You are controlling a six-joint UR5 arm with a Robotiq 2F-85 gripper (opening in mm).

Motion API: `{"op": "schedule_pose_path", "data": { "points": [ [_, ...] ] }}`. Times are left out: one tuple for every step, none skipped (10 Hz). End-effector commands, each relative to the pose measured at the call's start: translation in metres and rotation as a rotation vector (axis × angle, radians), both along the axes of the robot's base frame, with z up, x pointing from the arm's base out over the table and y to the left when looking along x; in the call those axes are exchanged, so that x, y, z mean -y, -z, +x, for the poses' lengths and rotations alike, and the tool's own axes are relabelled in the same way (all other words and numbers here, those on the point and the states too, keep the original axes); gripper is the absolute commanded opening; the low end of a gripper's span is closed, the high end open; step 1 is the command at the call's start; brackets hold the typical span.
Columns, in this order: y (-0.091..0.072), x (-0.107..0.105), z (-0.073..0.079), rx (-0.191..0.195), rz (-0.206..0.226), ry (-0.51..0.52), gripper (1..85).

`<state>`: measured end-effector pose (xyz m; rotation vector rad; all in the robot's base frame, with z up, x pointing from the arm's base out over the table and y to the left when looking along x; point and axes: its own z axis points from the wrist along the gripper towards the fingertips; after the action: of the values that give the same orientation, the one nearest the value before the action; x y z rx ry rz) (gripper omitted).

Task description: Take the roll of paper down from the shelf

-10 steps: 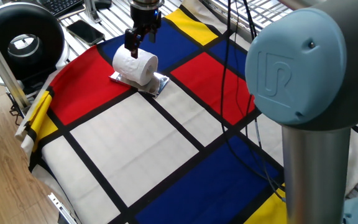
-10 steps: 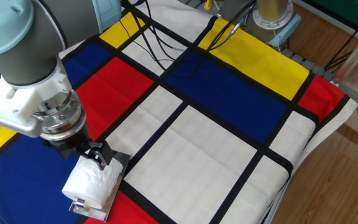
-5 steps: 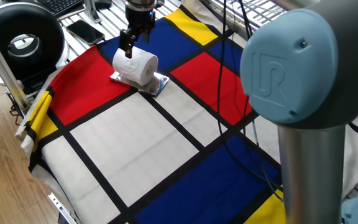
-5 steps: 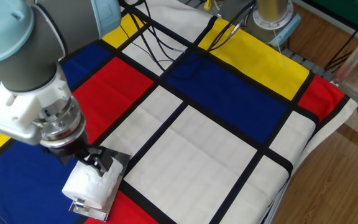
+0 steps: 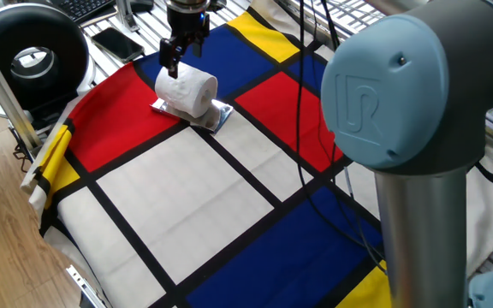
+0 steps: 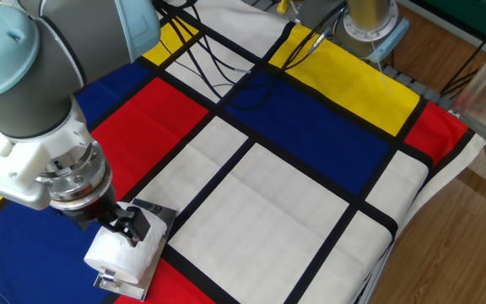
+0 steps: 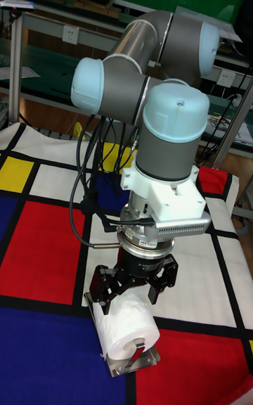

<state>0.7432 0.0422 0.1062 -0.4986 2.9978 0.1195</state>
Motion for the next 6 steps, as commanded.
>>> {"op": "schedule_pose_path", "data": {
  "points": [
    [-0.002,0.001,0.005,0.014,-0.001,-0.003,85.0],
    [0.002,0.000,0.003,0.018,-0.002,0.002,85.0],
    [0.008,-0.002,0.002,0.023,0.000,0.017,85.0],
    [0.014,-0.004,0.002,0.030,-0.002,0.028,85.0],
    [0.016,-0.003,0.000,0.031,-0.002,0.031,85.0],
    [0.015,-0.001,-0.002,0.023,0.003,0.037,85.0]
  ]
}}
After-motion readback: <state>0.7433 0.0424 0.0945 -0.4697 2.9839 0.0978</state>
